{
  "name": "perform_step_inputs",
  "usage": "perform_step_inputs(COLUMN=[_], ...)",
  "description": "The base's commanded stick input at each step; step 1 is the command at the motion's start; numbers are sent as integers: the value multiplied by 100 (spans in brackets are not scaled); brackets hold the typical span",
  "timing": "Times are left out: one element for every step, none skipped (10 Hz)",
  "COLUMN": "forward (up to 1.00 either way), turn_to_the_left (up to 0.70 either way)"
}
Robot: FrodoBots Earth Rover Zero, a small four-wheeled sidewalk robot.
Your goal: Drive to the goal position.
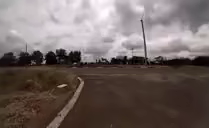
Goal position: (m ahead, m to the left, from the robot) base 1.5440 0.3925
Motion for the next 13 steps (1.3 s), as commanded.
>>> perform_step_inputs(forward=[50,50,50,50,50,50,50,50,50,50,50,50,50], turn_to_the_left=[0,0,0,0,0,0,0,0,0,0,0,0,0])
